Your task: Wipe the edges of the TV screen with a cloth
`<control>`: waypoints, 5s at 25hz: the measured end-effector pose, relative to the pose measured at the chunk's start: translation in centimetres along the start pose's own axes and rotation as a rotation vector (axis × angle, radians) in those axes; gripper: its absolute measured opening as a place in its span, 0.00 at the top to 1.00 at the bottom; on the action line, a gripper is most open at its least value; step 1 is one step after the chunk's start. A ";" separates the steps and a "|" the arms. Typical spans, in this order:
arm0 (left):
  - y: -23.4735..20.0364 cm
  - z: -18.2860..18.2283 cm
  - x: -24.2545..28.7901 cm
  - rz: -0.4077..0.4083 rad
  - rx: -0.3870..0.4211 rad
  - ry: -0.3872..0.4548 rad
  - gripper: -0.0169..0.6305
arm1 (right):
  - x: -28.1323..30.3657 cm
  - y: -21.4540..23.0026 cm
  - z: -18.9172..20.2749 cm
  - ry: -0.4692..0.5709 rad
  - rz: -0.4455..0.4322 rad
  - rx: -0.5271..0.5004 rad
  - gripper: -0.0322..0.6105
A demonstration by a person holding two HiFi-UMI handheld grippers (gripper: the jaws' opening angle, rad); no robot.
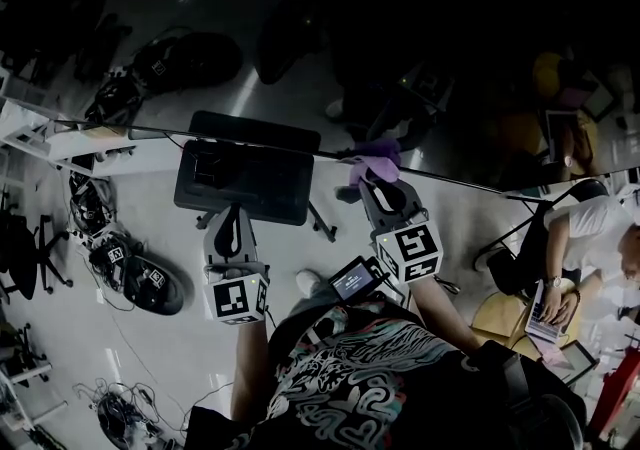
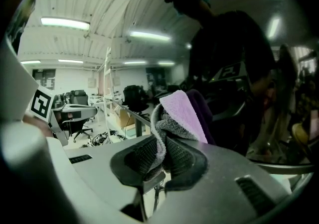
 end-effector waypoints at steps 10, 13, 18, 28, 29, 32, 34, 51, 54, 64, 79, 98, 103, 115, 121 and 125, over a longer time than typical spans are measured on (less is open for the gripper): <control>-3.0 0.7 -0.8 -0.011 -0.011 0.006 0.93 | 1.7 -1.5 0.0 -0.006 0.013 -0.008 0.84; -3.6 0.6 -1.5 -0.021 -0.011 0.008 0.93 | 1.8 -1.7 -0.2 -0.003 0.015 -0.016 0.84; -4.1 0.5 -2.6 -0.044 -0.011 0.006 0.93 | 1.7 -2.0 -0.4 0.001 0.011 -0.020 0.84; -7.6 0.5 -3.2 -0.104 -0.011 0.011 0.93 | 4.9 -4.4 -0.4 -0.001 -0.035 -0.026 0.84; -7.9 0.6 -3.5 -0.108 -0.014 0.010 0.93 | 5.2 -4.9 -0.5 0.000 -0.041 -0.028 0.84; -8.6 0.6 -4.1 -0.122 -0.012 0.005 0.93 | 5.8 -5.6 -0.8 0.008 -0.053 -0.030 0.84; -8.9 0.6 -4.3 -0.132 -0.008 -0.002 0.93 | 6.0 -5.8 -0.9 0.009 -0.055 -0.027 0.84; -12.1 0.9 -5.1 -0.207 0.024 -0.016 0.93 | 8.3 -7.5 -0.8 0.016 -0.052 -0.022 0.84; -12.7 1.0 -5.1 -0.213 0.027 -0.021 0.93 | 8.8 -8.1 -0.8 0.014 -0.046 -0.016 0.84; -14.7 0.4 -5.1 -0.230 0.059 -0.030 0.93 | 10.1 -9.3 -1.4 0.024 -0.055 -0.011 0.84; -16.3 0.9 -5.5 -0.241 0.054 -0.047 0.93 | 11.9 -10.8 -1.8 0.004 -0.086 -0.008 0.84; -19.1 1.8 -3.9 -0.227 0.061 -0.052 0.93 | 14.8 -13.2 -1.9 -0.004 -0.091 0.023 0.84; -20.4 1.4 -3.6 -0.226 0.065 -0.044 0.93 | 15.9 -14.3 -2.3 -0.014 -0.094 0.016 0.84; -24.2 1.8 -4.6 -0.244 0.038 -0.040 0.93 | 18.6 -17.4 -2.9 -0.037 -0.094 0.026 0.84; -26.4 2.0 -4.3 -0.248 0.029 -0.032 0.93 | 20.0 -18.5 -3.0 -0.054 -0.083 0.030 0.84; -28.4 2.0 -4.3 -0.255 0.021 -0.028 0.93 | 21.0 -19.4 -3.2 -0.062 -0.073 0.031 0.84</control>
Point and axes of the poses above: the fingertips, and each gripper's own axes: x forward along the fingers, y to its right, z out of its underside, the point moved 2 cm from there along -x, backward along the fingers, and after that the axes turned 10 degrees about y, right-handed, at the moved point
